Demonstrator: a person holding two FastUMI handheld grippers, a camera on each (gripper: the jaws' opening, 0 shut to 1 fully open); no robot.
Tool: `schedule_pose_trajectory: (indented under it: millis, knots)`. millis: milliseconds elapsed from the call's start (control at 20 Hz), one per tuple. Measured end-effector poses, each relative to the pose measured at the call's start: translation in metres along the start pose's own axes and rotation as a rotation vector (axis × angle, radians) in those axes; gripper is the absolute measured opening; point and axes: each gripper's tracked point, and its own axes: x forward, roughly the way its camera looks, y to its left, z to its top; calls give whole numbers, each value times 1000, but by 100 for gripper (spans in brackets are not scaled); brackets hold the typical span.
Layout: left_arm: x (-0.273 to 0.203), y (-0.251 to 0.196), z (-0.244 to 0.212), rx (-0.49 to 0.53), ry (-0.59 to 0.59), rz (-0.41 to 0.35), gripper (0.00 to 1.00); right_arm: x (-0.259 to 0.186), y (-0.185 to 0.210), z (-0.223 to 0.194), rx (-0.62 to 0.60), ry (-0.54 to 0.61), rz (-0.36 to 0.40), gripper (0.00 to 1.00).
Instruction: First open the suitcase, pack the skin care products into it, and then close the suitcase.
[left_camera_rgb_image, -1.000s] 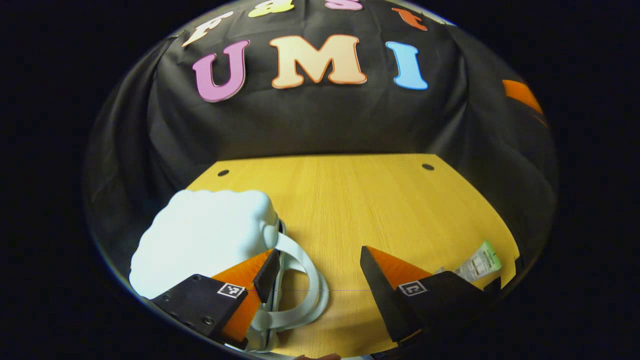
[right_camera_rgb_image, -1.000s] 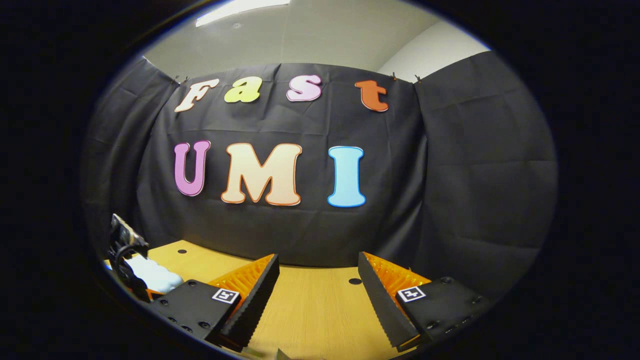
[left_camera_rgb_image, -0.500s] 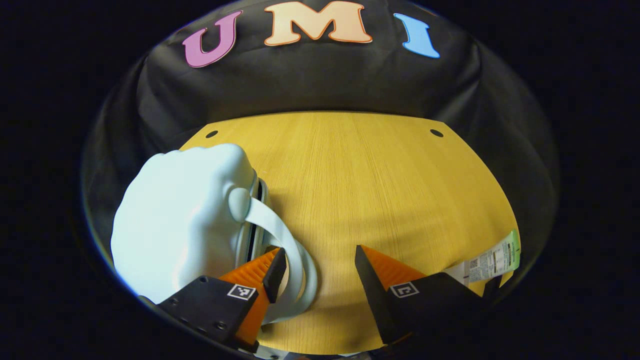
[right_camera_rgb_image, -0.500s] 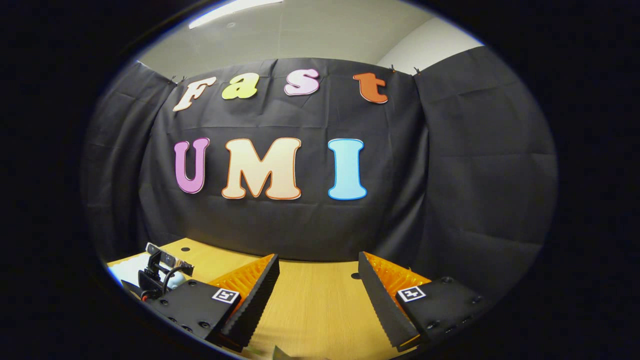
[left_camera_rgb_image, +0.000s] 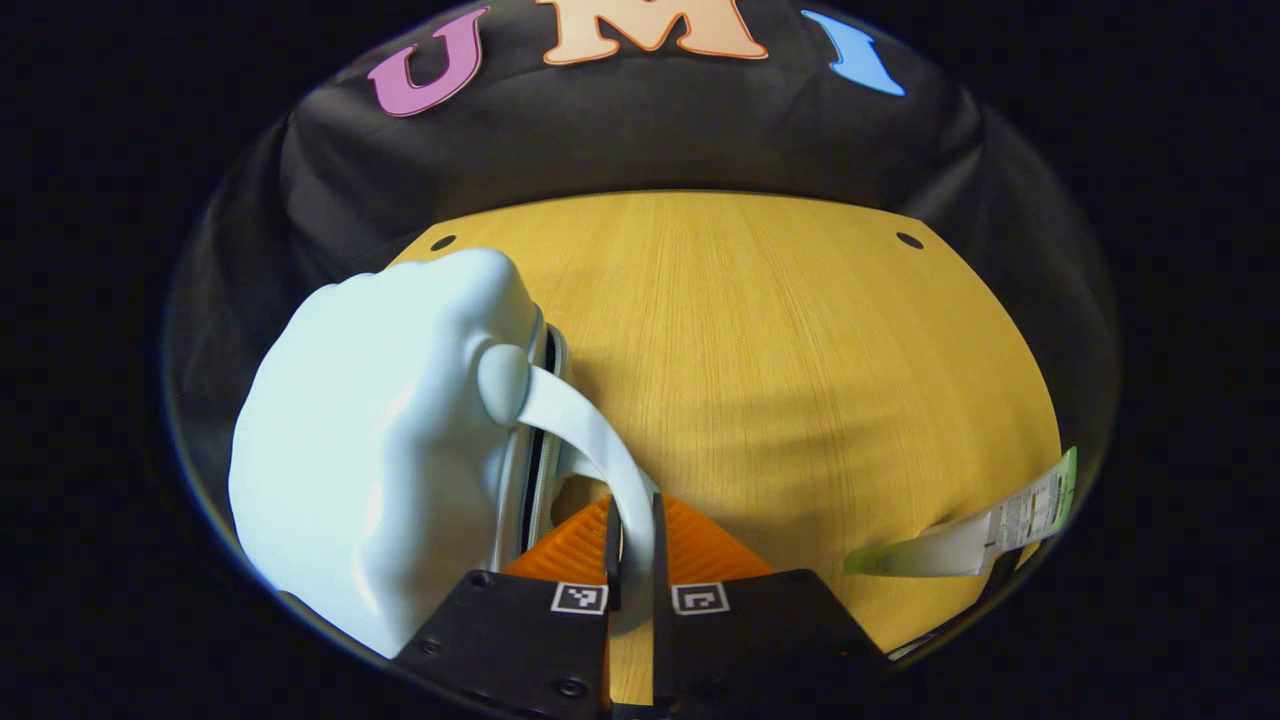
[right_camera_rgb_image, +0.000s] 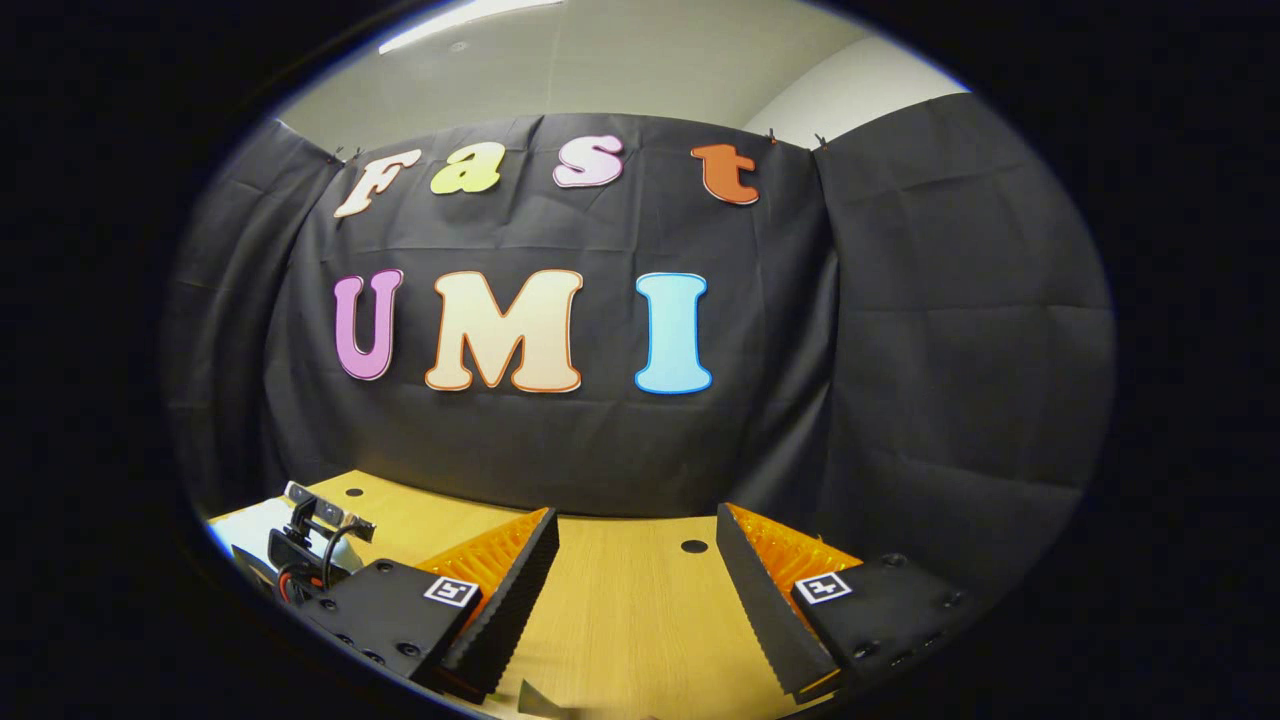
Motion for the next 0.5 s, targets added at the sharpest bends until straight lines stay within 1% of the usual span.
schedule_pose_trajectory:
  millis: [100, 200, 250, 300, 400, 500]
  knots:
    - [-2, 0, 1, 28, 16, -12, 7, 1, -2, -2, 1, 2, -3, 100]
    - [-3, -1, 2, 16, 24, -25, 6, 2, -1, -3, 16, 1, -1, 99]
    - [-4, -2, 4, 21, 19, -33, 5, 3, 0, -3, 23, 1, 0, 100]
    - [-6, -1, 5, 31, 17, -29, 6, 3, 1, -5, 26, 0, 3, 99]
    - [-11, 1, 12, 61, 4, 7, 2, 3, 3, -6, 25, 1, 8, 100]
    - [-20, -7, 20, 83, -7, -8, 1, 3, 5, -5, 21, -5, 13, 100]
